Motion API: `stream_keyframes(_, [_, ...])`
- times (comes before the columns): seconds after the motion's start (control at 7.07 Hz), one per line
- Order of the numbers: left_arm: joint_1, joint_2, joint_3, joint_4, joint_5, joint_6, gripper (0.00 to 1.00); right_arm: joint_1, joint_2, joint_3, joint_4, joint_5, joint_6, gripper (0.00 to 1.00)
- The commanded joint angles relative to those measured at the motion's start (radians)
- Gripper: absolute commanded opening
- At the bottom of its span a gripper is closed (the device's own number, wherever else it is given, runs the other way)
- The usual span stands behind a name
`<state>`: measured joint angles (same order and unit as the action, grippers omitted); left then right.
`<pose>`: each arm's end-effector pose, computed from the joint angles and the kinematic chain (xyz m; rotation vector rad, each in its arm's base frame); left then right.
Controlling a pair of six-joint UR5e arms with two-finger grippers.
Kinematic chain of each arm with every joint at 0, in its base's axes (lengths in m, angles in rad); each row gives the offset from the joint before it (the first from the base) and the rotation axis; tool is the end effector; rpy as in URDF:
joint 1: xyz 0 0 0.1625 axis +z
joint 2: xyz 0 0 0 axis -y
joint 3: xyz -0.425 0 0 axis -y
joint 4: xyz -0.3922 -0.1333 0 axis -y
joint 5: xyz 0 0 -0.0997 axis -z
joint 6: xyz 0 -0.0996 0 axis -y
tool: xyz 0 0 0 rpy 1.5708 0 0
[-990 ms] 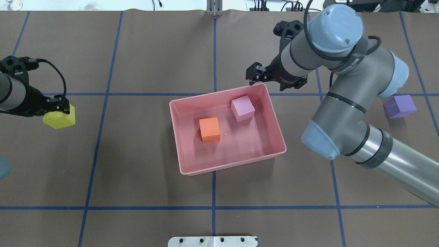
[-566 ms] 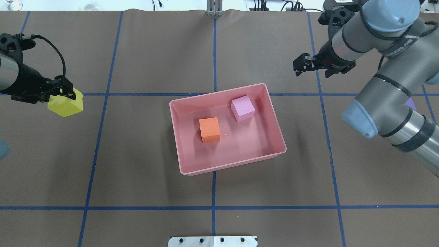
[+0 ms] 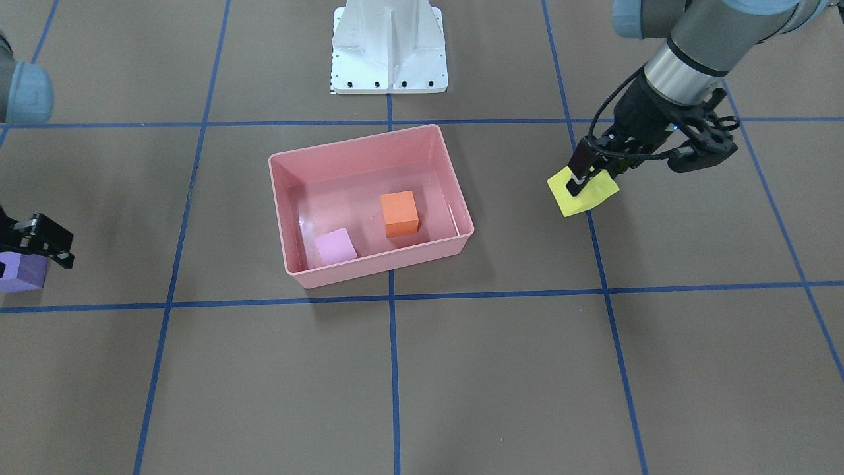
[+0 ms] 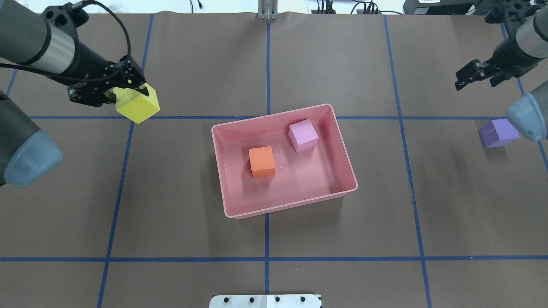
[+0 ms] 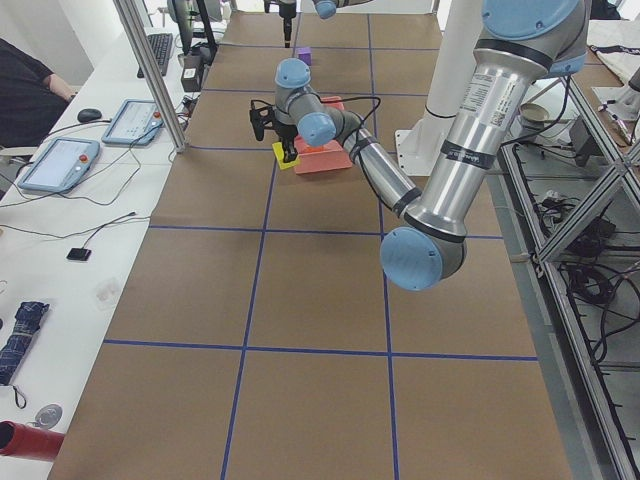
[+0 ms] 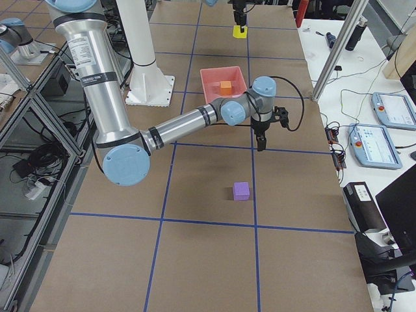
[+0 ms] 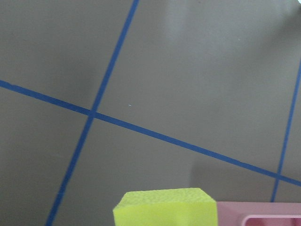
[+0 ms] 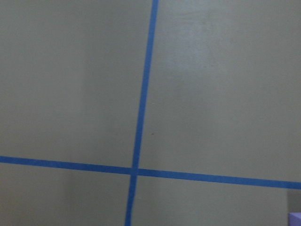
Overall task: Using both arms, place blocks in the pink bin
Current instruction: 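Lift yellow cube toward bin with left gripper while right reaches purple cube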
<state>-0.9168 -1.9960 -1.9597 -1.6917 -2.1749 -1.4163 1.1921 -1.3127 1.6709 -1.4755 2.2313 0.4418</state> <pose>0.2857 -0.4988 0.2329 -0.0185 1.0683 -0.4070 -0.1547 -0.5841 0.4629 0.1416 -0.7688 -0.0899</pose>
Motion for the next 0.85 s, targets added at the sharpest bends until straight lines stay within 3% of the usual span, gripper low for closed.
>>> stream_keyframes(0.0, [0.109,-0.123,0.024,0.015,0.082,-0.129,0.00,0.075,-0.025,-0.132,0.001,0.024,-0.214,0.99])
stream_keyframes(0.28, [0.165,-0.214,0.090,0.015,0.137,-0.187,0.00,0.072,-0.048,-0.163,0.009,0.022,-0.213,0.99])
stream_keyframes(0.71, [0.193,-0.228,0.099,0.015,0.171,-0.188,0.00,0.034,-0.083,-0.215,0.062,0.021,-0.210,0.99])
